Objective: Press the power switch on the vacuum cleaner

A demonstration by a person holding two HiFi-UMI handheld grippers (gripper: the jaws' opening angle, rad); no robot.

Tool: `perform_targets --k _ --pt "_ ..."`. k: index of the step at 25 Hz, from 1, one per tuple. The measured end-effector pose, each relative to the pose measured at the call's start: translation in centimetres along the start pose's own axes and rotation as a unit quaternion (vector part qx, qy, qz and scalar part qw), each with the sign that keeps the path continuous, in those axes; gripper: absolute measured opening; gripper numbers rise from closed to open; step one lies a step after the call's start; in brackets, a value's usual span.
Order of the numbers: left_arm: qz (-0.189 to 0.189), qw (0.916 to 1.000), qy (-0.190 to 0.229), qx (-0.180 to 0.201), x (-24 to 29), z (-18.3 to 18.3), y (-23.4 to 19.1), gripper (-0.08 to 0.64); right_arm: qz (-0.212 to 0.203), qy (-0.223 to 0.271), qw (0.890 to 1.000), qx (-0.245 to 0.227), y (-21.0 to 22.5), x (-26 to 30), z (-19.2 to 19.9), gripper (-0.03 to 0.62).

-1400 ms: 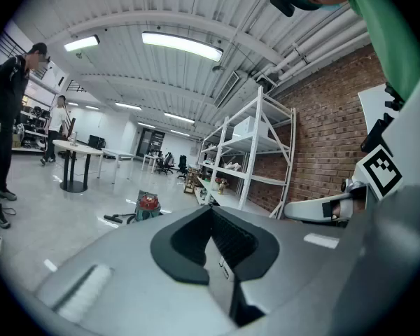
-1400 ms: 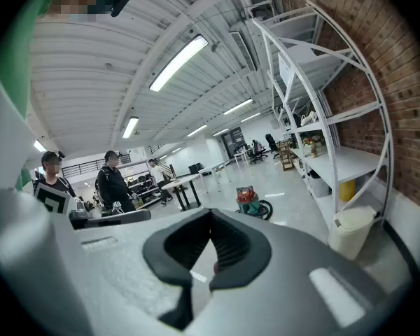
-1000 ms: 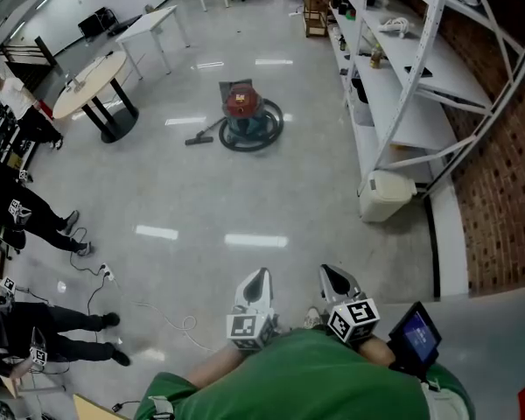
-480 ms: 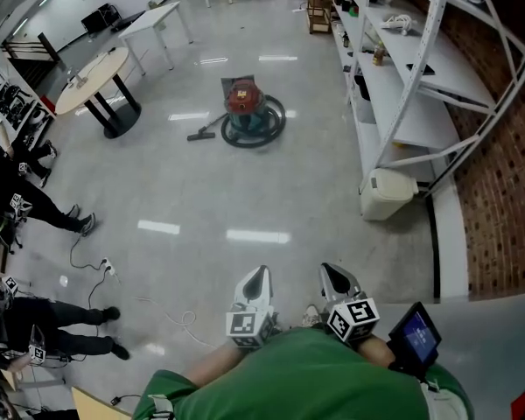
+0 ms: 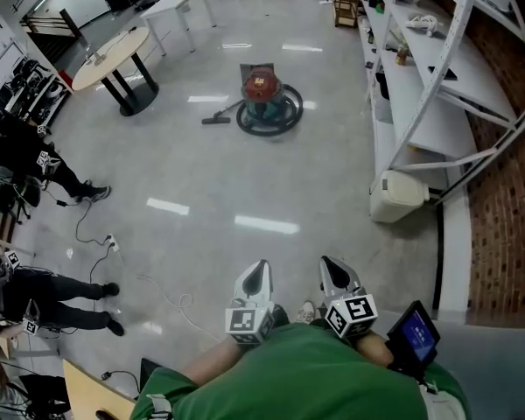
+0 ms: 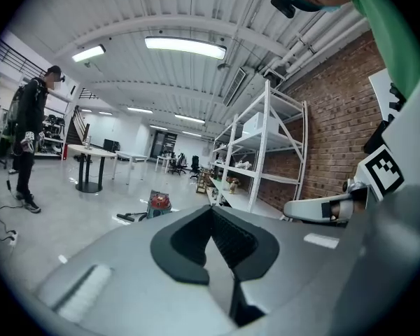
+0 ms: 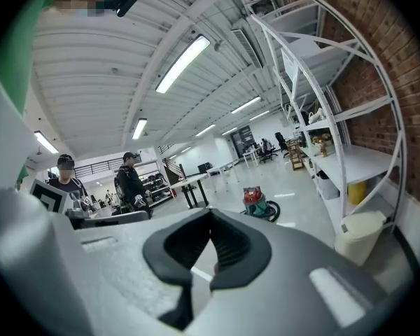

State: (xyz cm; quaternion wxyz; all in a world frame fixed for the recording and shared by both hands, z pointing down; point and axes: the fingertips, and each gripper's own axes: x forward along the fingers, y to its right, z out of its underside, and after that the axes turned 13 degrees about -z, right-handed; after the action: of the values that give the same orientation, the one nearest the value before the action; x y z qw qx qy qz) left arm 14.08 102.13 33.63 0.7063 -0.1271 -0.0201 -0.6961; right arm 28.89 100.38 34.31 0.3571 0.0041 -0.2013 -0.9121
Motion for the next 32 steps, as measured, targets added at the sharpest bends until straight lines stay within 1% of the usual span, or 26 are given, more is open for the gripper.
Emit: perform_targets --k 6,9,12,15,20,26,32 --pt "-0.012 0.9999 -0.004 -0.001 1.2 0.0 0.6 0.008 -0.003 -0.001 1.000 -0.004 1.4 0.4 -0.5 0.002" --pt "-0.009 0.9999 -0.008 0.002 2.3 -0.2 0.7 0.008 0.000 -0.002 1.000 -0.004 2.1 1.2 -0.6 0.000" --pt "-0.003 1.0000 0.001 0.008 3.8 -1.0 -0.3 0.008 0.004 -0.003 1.000 -0.002 2.5 3.0 -0.7 0.002" --pt "0.000 0.9999 0.008 0.009 5.8 -1.9 -2.7 0.008 0.004 -0.004 1.000 -0.006 2.4 6.0 -1.0 0.002" --pt "0.010 0.9999 0.000 0.006 10.4 -3.5 -7.6 0.008 0.013 -0.006 1.000 -0.005 2.2 12.9 -1.9 0.000" --pt "0.027 0.9996 0.002 0.007 15.5 -6.1 -13.4 0.008 0.025 -0.002 0.999 -0.022 1.4 20.8 -4.0 0.002" --pt "0.051 0.9987 0.000 -0.003 19.3 -7.3 -17.2 0.008 0.041 -0.004 0.999 -0.031 1.0 26.3 -5.1 0.002"
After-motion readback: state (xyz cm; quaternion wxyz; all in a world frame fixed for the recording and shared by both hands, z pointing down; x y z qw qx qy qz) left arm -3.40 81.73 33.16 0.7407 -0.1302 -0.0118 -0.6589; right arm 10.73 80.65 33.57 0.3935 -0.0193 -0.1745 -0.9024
